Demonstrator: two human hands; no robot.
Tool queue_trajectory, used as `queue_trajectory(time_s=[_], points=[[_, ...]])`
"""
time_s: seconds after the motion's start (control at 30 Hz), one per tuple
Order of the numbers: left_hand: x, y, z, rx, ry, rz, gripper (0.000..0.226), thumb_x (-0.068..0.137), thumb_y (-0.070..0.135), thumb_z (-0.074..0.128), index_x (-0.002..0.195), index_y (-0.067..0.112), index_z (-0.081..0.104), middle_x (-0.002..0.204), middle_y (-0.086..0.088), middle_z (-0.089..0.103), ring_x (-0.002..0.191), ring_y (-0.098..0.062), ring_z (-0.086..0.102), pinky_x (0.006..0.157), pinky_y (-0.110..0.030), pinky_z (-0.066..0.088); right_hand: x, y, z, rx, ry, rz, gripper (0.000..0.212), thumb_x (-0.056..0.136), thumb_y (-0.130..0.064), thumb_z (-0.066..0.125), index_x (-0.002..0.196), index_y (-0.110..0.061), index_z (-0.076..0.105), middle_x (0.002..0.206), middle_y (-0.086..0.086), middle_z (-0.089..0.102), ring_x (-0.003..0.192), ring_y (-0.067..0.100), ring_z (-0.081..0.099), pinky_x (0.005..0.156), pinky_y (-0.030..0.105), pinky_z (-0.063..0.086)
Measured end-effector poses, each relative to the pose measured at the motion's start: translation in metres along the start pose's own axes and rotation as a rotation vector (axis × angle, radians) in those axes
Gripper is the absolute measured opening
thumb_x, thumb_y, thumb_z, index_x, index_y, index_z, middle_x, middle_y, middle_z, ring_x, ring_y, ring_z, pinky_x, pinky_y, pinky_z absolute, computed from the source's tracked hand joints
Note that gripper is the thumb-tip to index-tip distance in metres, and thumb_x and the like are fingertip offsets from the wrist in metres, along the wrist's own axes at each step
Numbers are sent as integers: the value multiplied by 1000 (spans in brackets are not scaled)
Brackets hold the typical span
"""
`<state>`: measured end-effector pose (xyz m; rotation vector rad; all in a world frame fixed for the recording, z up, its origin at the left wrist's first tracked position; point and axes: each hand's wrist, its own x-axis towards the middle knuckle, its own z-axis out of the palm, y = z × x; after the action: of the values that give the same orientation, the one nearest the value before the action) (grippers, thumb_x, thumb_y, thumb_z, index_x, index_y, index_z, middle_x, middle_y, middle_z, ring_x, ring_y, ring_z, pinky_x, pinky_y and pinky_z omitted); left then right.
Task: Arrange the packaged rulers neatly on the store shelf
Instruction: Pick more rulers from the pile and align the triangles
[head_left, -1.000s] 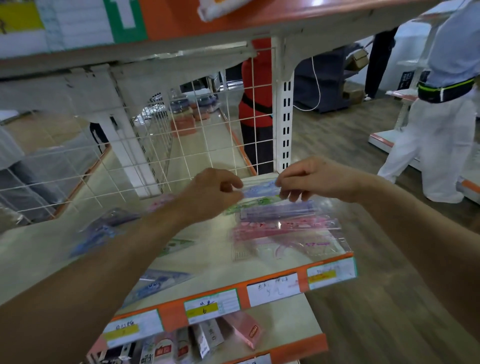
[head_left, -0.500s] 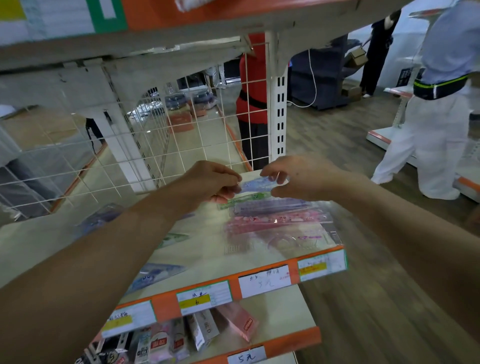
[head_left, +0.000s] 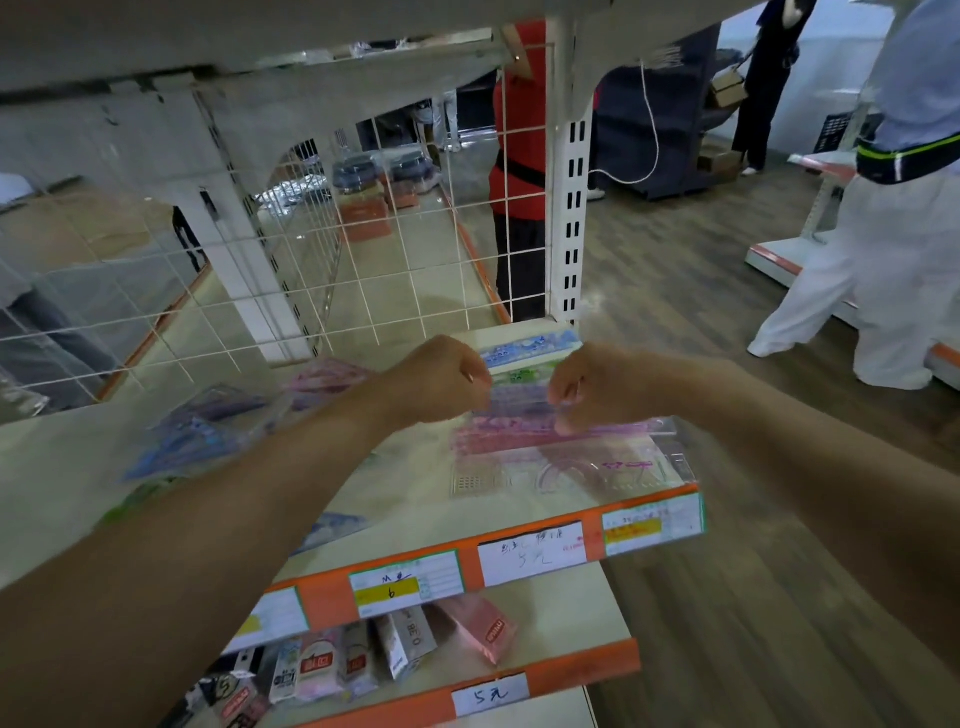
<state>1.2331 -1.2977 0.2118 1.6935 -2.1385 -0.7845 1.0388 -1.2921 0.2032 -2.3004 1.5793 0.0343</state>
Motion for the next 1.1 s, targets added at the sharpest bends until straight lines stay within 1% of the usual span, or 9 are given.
queue_trajectory(time_s=[0.13,0.3,0.33,0.47,0.57,0.67,0.77,0.97,1.1], points=[[4,1,6,81,-30,40,22,83,10,66,105,7,71,95,-4,65,86,-15,59,74,-20,43,1,-1,12,-109,26,3,36,78,-34,69,113,-30,62,107,-6,59,95,16,57,88,34,50],[6,2,1,34,-25,36,21,86,7,62,105,5,71,94,-4,64,81,-13,57,58,-14,43,3,2,12,-44,33,-42,13,81,-21,63,88,-31,65,81,-15,55,83,13,54,68,19,40],[6,2,-1,13,-13,30,20,87,6,61,104,4,71,93,-3,64,78,-12,56,56,-13,43,3,2,10,-22,54,-65,17,83,-16,59,83,-30,68,78,-16,56,80,13,54,65,16,38],[8,1,-5,-30,76,29,19,88,8,57,100,5,72,90,-3,64,69,-4,53,56,-13,41,3,1,-3,48,175,-102,21,89,-12,55,99,-14,74,96,-3,70,85,11,59,79,21,46],[9,-1,-8,-64,152,21,20,90,13,56,98,5,72,94,-9,69,79,-15,59,74,-27,49,7,3,-15,-23,282,-113,22,91,-15,55,106,-17,71,108,-3,66,89,6,53,78,20,40],[10,-3,-9,-31,200,4,21,90,16,55,96,5,72,95,-11,70,80,-18,60,73,-28,47,14,6,-16,-108,381,-87,23,95,-20,52,110,-21,69,112,-5,61,101,13,56,79,25,44],[10,-5,-8,6,188,-15,21,90,17,55,98,7,72,98,-8,70,88,-21,62,77,-29,47,21,7,1,-94,439,-137,25,93,-13,54,110,-18,72,110,1,63,99,21,61,82,36,51],[8,-11,-5,26,165,-7,18,88,17,59,96,10,73,99,-5,69,90,-19,62,80,-30,48,17,12,20,-66,301,-146,26,93,-21,52,112,-26,70,108,-2,60,99,16,58,87,37,49],[6,-9,-2,23,54,20,29,83,20,70,111,11,68,104,-5,65,92,-17,59,77,-24,44,17,13,17,-55,261,-127,23,91,-23,54,104,-27,72,99,-8,55,97,16,58,86,36,49]])
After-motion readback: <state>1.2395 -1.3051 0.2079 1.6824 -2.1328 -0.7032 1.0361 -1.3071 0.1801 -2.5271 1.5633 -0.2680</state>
